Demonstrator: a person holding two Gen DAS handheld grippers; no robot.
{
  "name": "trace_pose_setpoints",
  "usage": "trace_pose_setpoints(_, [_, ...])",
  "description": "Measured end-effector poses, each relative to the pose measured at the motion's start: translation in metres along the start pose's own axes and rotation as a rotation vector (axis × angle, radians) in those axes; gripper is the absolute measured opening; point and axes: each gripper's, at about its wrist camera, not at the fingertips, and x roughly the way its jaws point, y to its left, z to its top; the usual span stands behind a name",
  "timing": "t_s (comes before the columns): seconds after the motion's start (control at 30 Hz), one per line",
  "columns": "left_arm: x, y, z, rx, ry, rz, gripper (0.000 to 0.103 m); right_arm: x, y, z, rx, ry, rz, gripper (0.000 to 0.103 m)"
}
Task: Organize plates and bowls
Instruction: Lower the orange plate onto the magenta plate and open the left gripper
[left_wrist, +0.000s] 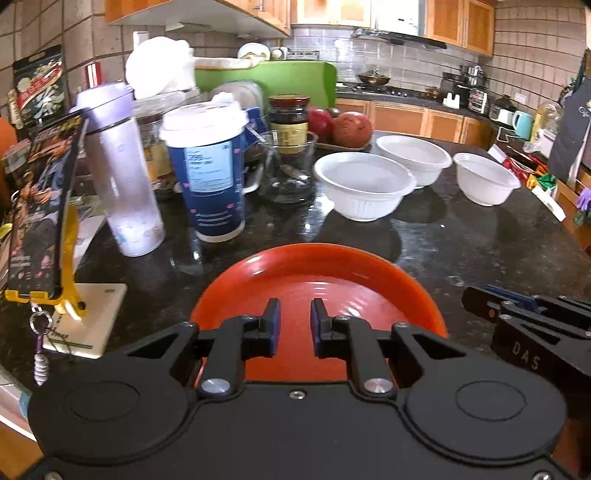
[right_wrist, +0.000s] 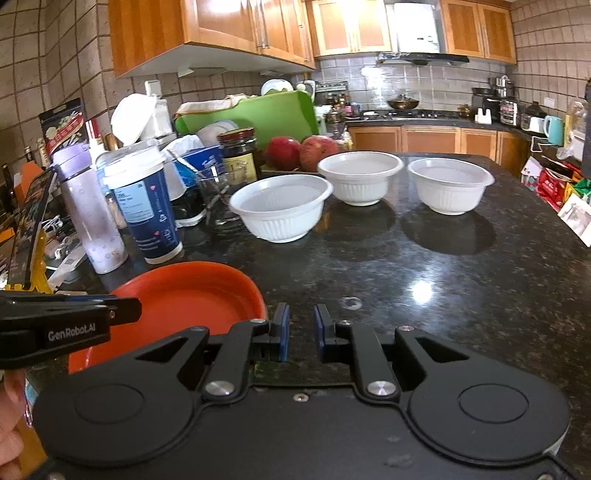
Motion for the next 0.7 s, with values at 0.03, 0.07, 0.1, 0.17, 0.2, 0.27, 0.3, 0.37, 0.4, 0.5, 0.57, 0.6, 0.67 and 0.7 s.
trace_pose_setpoints(0.03, [0.0,-0.003,0.0,0.004,0.0,-0.005,0.023,-0.001,-0.003,0.0,0.004,-0.001,-0.005,0.016])
trace_pose_setpoints(0.07, [0.0,-0.007,0.001,0.008,0.0,-0.01,0.023,-0.003,-0.007,-0.001,0.008,-0.002,-0.008,0.016])
trace_pose_setpoints(0.1, [0.0,-0.011,0.001,0.011,-0.001,-0.014,0.023,-0.004,-0.01,-0.001,0.01,-0.002,-0.013,0.016])
trace_pose_setpoints(0.17, [0.0,-0.018,0.002,0.018,-0.001,-0.022,0.023,-0.007,-0.017,-0.001,0.017,-0.005,-0.021,0.016])
trace_pose_setpoints(0.2, [0.0,-0.022,0.002,0.021,-0.002,-0.026,0.023,-0.009,-0.021,-0.001,0.02,-0.006,-0.025,0.016])
trace_pose_setpoints(0.27, [-0.001,-0.03,0.003,0.029,-0.004,-0.033,0.023,-0.011,-0.028,-0.001,0.026,-0.007,-0.031,0.016])
trace_pose_setpoints(0.3, [-0.001,-0.034,0.003,0.032,-0.006,-0.036,0.023,-0.012,-0.032,-0.001,0.031,-0.01,-0.034,0.017])
trace_pose_setpoints(0.37, [0.0,-0.043,0.004,0.037,-0.007,-0.04,0.023,-0.015,-0.04,0.0,0.035,-0.013,-0.039,0.017])
trace_pose_setpoints(0.4, [0.0,-0.047,0.004,0.038,-0.007,-0.041,0.023,-0.016,-0.043,0.0,0.036,-0.014,-0.041,0.017])
trace_pose_setpoints(0.5, [0.002,-0.06,0.007,0.039,-0.005,-0.049,0.023,-0.019,-0.056,0.002,0.037,-0.017,-0.047,0.017])
trace_pose_setpoints(0.57, [0.003,-0.07,0.009,0.04,-0.005,-0.05,0.023,-0.02,-0.065,0.004,0.038,-0.017,-0.049,0.017])
trace_pose_setpoints(0.6, [0.004,-0.074,0.009,0.041,-0.005,-0.051,0.023,-0.021,-0.07,0.004,0.039,-0.018,-0.051,0.017])
trace_pose_setpoints(0.67, [0.005,-0.084,0.011,0.042,-0.006,-0.054,0.023,-0.023,-0.081,0.006,0.039,-0.019,-0.056,0.017])
trace_pose_setpoints(0.7, [0.005,-0.09,0.011,0.042,-0.006,-0.055,0.023,-0.023,-0.086,0.007,0.039,-0.02,-0.057,0.017])
